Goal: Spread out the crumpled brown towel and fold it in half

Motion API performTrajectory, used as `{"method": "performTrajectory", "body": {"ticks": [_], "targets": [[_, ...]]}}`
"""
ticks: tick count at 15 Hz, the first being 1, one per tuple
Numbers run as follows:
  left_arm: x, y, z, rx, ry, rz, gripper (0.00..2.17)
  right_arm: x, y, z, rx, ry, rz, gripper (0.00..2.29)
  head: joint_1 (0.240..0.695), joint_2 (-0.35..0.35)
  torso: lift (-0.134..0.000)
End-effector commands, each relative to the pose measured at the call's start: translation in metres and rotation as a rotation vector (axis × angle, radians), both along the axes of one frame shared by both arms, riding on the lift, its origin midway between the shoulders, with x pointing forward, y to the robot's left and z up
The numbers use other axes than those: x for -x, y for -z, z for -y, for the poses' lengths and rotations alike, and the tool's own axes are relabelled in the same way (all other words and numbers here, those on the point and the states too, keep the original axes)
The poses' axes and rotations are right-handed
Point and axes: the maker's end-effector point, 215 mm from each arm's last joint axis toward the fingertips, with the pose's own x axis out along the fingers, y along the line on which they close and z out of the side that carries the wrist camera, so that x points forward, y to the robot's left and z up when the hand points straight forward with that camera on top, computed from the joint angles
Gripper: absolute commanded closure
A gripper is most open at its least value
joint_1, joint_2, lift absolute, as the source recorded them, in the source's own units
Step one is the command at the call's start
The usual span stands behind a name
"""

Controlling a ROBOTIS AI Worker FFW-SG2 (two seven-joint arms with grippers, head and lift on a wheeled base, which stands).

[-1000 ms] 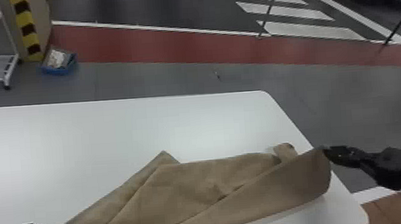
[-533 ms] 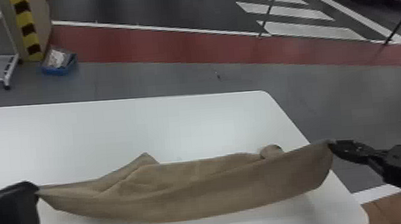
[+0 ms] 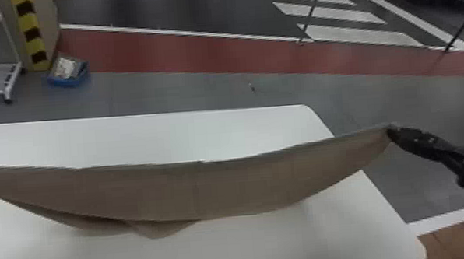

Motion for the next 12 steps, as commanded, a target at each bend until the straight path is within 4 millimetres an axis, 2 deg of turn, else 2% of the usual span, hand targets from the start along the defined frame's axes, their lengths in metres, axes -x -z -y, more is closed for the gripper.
{"method": "performTrajectory", "body": {"ticks": [1, 2, 3, 6, 9, 10, 12], "targets": [[-0.018, -0.031, -0.006, 0.095, -0.066, 0.090, 1.18, -0.011, -0.026, -0.024, -0.046, -0.037, 0.022, 2.26, 0.695, -0.323, -0.124], [-0.029, -0.043, -0.001, 0.138, -0.070, 0.126, 1.18, -0.023, -0.029, -0.032, -0.034, -0.032, 0.020, 2.27, 0.695, -0.304, -0.124], [-0.046, -0.046, -0.001, 0.199, -0.090, 0.136, 1.18, -0.038, -0.028, -0.035, -0.024, -0.009, 0.007, 2.26, 0.685, -0.287, -0.124], [-0.096, -0.058, 0.011, 0.309, -0.109, 0.152, 1.18, -0.087, -0.040, -0.045, -0.059, 0.038, -0.039, 2.27, 0.608, -0.245, -0.124], [-0.154, -0.057, 0.028, 0.329, -0.134, 0.153, 1.18, -0.133, -0.053, -0.054, -0.079, 0.081, -0.083, 2.27, 0.548, -0.222, -0.124], [-0.171, -0.056, 0.035, 0.336, -0.139, 0.144, 1.18, -0.148, -0.055, -0.056, -0.081, 0.098, -0.095, 2.27, 0.516, -0.213, -0.124], [-0.208, -0.069, 0.030, 0.335, -0.182, 0.175, 1.18, -0.180, -0.069, -0.051, -0.081, 0.145, -0.095, 2.27, 0.486, -0.205, -0.124]]}}
